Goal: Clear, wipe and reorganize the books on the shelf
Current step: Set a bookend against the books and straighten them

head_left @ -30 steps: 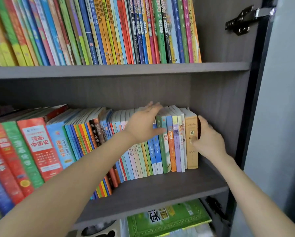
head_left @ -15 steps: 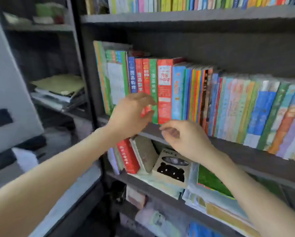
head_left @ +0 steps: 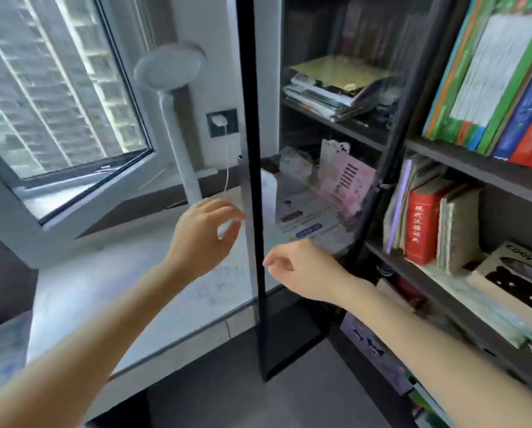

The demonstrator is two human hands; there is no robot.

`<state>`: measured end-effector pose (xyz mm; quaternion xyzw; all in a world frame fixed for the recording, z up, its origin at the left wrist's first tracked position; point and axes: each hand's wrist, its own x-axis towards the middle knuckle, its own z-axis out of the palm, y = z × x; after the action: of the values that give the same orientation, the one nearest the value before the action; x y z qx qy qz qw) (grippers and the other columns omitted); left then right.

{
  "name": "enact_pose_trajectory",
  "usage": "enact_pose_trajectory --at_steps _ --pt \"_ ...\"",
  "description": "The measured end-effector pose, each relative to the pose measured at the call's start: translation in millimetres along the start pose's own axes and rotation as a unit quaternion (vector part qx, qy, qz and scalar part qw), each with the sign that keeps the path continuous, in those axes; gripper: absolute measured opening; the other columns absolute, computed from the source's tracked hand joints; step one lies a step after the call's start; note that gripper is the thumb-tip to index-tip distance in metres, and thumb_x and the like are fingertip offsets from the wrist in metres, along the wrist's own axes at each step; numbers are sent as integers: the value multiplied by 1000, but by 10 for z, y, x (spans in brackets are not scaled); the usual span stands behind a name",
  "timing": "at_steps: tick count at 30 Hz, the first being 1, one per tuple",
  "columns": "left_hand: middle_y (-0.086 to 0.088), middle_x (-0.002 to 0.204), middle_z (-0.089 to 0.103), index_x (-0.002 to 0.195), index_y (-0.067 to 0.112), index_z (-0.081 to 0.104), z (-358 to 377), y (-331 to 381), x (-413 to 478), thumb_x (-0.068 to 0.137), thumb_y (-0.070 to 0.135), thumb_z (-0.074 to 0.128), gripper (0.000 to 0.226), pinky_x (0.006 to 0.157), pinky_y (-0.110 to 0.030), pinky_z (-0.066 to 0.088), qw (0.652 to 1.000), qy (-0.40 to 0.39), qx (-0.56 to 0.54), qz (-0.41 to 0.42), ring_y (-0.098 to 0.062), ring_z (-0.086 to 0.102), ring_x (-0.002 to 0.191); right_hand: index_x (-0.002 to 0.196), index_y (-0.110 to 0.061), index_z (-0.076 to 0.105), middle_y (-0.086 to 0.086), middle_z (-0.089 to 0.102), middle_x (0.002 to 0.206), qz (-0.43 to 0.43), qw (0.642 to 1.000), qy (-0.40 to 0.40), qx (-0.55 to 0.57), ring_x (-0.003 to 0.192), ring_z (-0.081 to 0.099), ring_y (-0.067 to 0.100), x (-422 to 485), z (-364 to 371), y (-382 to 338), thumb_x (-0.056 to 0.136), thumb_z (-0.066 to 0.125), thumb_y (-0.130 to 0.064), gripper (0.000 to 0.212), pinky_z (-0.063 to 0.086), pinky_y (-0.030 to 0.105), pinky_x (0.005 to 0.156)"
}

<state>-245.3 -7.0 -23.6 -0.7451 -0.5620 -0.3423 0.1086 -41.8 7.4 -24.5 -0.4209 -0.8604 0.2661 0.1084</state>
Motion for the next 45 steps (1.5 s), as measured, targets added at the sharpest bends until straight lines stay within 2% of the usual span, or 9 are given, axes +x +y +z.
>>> enact_pose_trajectory --at_steps 7,11,16,21,29,32,35,39,45 --pt "3 87 72 86 19 73 -429 -1163 -574 80 7 72 13 76 -32 52 982 -23 -27 -187 -23 67 81 120 -18 62 -5 61 96 20 997 -29 62 99 58 17 804 981 -867 97 47 -22 28 46 28 81" --pt "-1 83 71 80 23 69 -350 -1409 -288 70 20 67 11 76 -39 53 859 15 -279 -430 -18 65 76 131 -14 54 7 63 122 130 972 89 176 112 57 26 1705 1307 -1074 94 45 -15 38 46 31 88" --pt "0 85 71 89 15 73 -251 -1830 43 78 14 64 15 74 -32 51 882 25 -233 -409 -18 65 84 134 -10 45 11 52 135 306 923 183 148 121 51 32 2803 1284 -794 93 50 -13 42 43 37 94" --pt "3 90 71 92 16 72 3 -2507 53 83 14 60 15 76 -31 52 889 -31 -160 -427 -18 65 89 126 -9 49 15 52 130 347 906 242 -24 117 49 34 3835 1014 -256 90 53 -10 36 42 40 97" --pt "11 88 67 91 21 69 358 -3295 318 88 15 60 11 70 -22 46 880 -71 -175 -436 -5 63 82 141 -6 35 23 33 147 428 851 186 -240 130 36 43 4819 681 1069 97 39 -17 46 27 50 111" --pt "13 86 67 89 23 68 528 -3552 332 88 16 61 11 67 -21 45 878 -98 -166 -438 0 61 80 128 -4 50 20 54 129 428 862 150 -227 116 52 37 4994 725 1400 93 45 -10 36 43 44 98" --pt "13 87 67 89 25 67 700 -3710 346 89 16 60 12 71 -22 46 870 -141 -164 -443 -1 62 81 108 -5 63 13 65 111 429 860 145 -234 103 61 31 5041 788 1456 93 43 1 26 49 35 82" --pt "17 86 66 85 30 65 859 -3757 403 89 15 59 16 66 -12 44 869 -176 -178 -427 5 60 79 107 -6 64 11 66 109 442 858 138 -222 101 63 27 5058 848 1290 93 40 4 30 44 30 73" --pt "16 87 66 89 29 67 948 -3706 510 89 16 58 16 68 -14 45 877 -203 -191 -391 4 61 82 114 -5 60 12 64 114 443 857 131 -229 105 60 26 4814 1039 749 94 40 5 30 47 31 80"
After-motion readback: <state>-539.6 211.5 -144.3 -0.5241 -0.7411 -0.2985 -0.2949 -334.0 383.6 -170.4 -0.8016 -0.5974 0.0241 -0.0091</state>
